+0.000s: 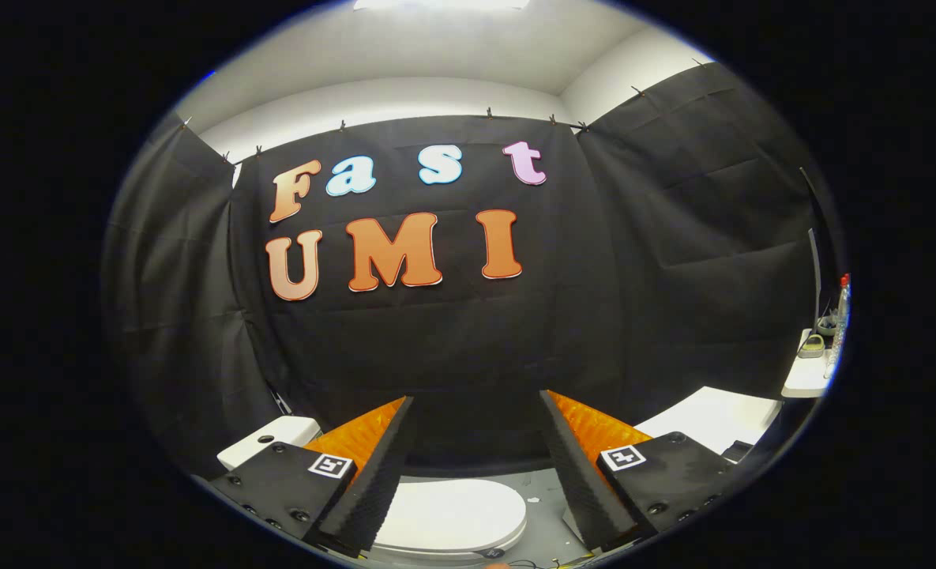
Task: Open the toilet lid.
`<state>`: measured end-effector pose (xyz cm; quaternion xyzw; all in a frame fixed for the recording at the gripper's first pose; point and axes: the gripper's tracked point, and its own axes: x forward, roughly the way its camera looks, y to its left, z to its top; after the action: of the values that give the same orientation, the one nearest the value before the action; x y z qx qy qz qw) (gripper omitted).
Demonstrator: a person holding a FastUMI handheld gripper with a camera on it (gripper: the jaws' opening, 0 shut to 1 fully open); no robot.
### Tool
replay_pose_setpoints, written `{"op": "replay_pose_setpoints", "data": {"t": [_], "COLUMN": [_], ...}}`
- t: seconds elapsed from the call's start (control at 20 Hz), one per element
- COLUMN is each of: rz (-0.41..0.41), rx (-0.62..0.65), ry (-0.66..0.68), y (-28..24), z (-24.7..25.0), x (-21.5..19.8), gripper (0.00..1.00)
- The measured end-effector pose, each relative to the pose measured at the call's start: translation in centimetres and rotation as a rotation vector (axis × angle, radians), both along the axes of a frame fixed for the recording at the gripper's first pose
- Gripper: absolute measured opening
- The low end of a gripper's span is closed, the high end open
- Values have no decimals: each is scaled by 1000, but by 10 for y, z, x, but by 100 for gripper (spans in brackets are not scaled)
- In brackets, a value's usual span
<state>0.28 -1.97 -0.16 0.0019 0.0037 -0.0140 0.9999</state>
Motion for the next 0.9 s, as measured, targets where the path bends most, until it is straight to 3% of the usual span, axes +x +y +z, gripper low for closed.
{"op": "replay_pose_setpoints", "data": {"t": [0.9], "rz": [-15], "rx": [13], "ry": [26], "y": [-11], "z": [-10], "x": [-2], "gripper": [98]}}
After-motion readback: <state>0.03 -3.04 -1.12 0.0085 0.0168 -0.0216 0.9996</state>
